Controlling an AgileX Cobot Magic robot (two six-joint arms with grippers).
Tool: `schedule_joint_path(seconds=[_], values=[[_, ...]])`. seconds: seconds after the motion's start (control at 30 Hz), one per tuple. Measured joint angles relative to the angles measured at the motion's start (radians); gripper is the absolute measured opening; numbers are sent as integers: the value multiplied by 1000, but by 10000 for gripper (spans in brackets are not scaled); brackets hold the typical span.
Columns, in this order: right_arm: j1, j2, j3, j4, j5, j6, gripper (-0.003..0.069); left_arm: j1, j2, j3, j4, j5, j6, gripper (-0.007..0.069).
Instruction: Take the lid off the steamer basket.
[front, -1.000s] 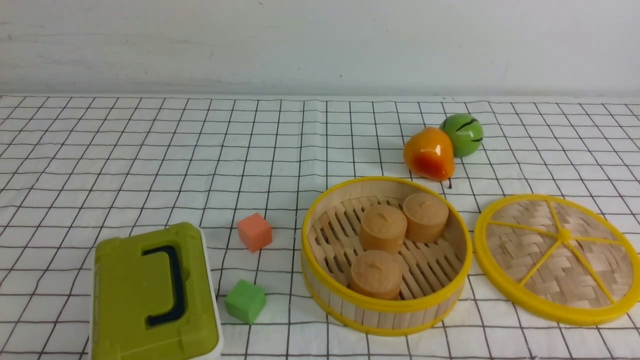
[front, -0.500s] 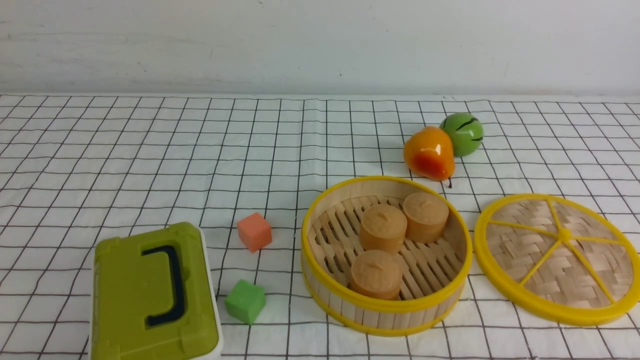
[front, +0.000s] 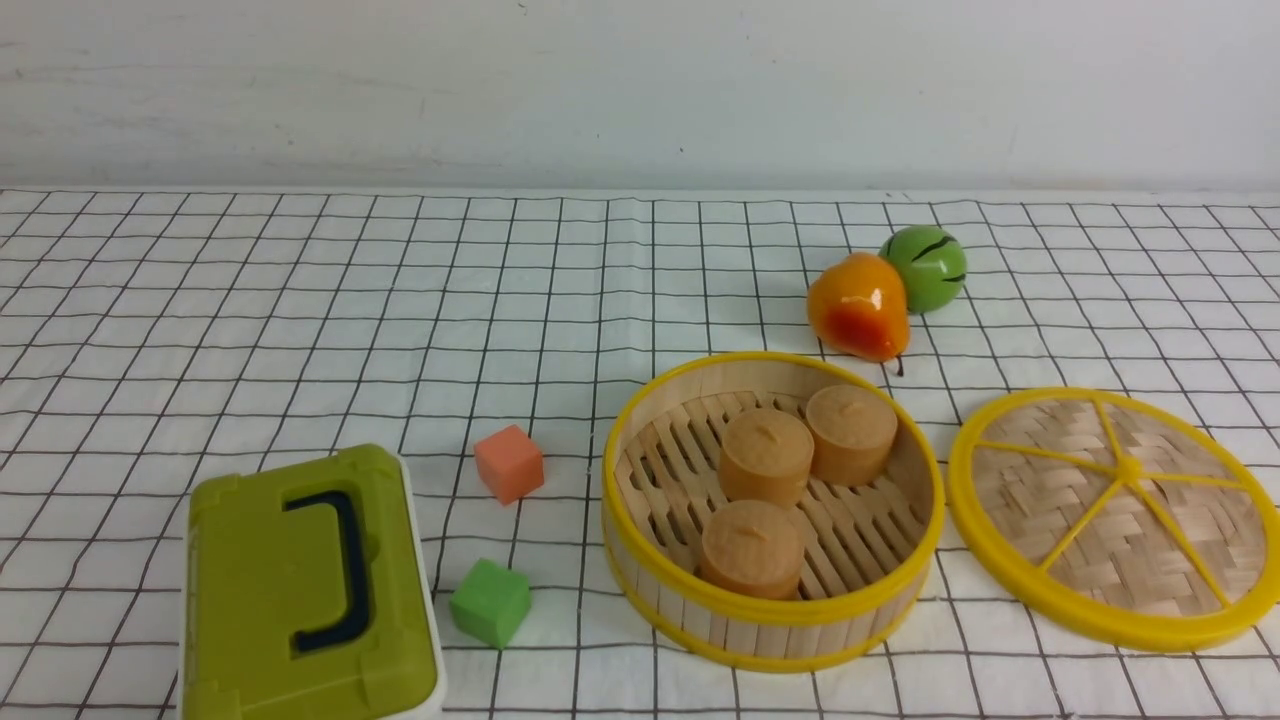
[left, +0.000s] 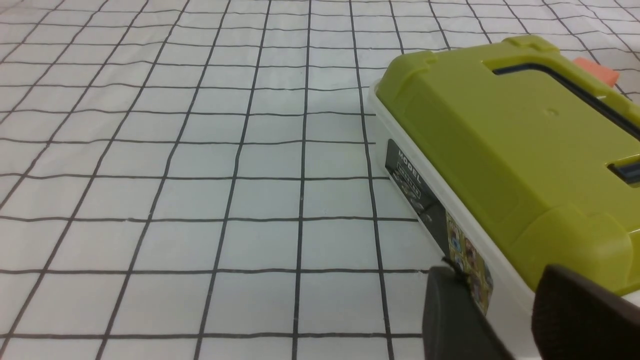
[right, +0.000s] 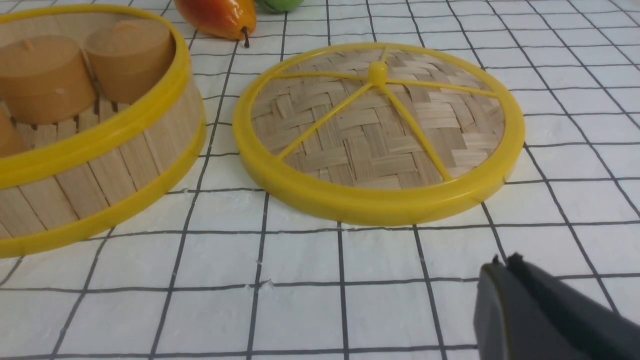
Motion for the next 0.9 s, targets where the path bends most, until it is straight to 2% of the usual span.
schedule_joint_path(seconds=[0.9], values=[[0,0,0,0,0,0,21,0,0,0,0,0,0,239]])
